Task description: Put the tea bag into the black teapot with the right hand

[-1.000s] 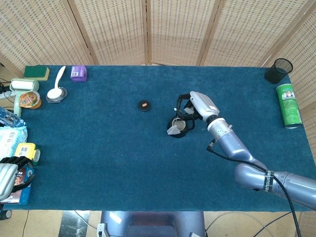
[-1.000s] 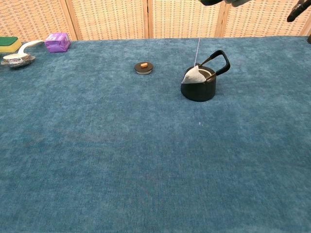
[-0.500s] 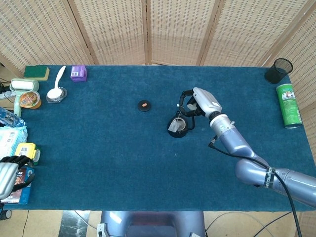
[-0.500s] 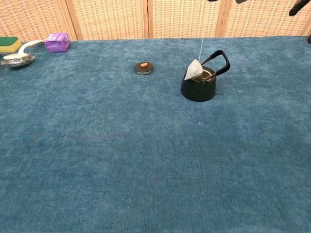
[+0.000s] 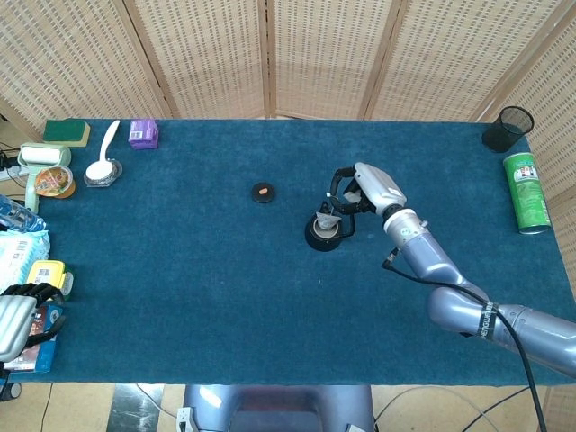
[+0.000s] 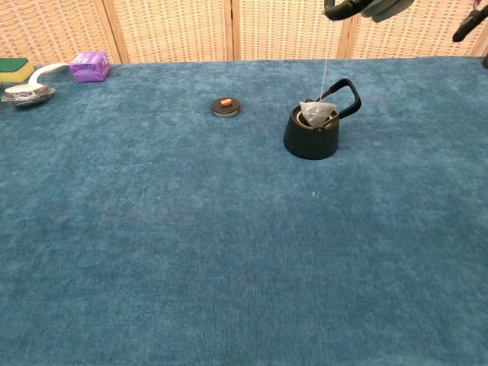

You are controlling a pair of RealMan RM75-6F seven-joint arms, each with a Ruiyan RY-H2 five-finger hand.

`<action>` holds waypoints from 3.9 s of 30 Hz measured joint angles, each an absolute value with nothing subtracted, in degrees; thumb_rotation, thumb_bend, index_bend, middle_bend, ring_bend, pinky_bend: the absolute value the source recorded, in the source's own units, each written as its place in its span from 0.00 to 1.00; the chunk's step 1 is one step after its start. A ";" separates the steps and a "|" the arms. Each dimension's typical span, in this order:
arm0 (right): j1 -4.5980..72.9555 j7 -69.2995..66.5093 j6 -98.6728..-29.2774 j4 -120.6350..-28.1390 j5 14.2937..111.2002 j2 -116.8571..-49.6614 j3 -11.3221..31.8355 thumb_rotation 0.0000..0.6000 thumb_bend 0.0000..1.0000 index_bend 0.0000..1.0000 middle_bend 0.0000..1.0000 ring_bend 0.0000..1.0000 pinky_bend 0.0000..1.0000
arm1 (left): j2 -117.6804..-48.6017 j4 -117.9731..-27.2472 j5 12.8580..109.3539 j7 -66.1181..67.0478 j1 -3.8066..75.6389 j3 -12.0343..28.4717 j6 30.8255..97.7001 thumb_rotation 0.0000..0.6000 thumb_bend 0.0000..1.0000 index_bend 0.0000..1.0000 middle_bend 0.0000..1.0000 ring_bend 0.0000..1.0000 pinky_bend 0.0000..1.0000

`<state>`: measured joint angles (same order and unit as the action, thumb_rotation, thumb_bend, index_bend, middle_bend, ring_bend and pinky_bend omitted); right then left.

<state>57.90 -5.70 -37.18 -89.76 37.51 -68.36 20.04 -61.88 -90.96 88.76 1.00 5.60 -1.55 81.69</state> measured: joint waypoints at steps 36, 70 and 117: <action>56.50 7.86 -44.17 -101.08 44.58 -71.37 10.81 1.00 0.42 0.06 0.99 1.00 1.00 | -61.74 -90.38 89.81 -0.24 4.39 -2.31 83.27 1.00 0.33 0.48 0.45 0.38 0.35; 75.77 -4.47 -14.71 -84.68 33.03 -69.51 -1.84 1.00 0.74 0.00 1.00 1.00 1.00 | -62.16 -89.80 88.60 0.07 4.51 -2.17 81.90 1.00 0.33 0.48 0.45 0.38 0.35; 81.86 -6.92 -24.29 -93.03 30.18 -65.13 -9.03 1.00 0.72 0.00 1.00 1.00 1.00 | -62.35 -89.63 89.27 -0.65 4.55 -2.04 82.40 1.00 0.33 0.48 0.44 0.38 0.35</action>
<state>81.86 -6.92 -24.29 -93.03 30.18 -65.13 -9.03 -62.35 -89.63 89.27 -0.65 4.55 -2.04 82.40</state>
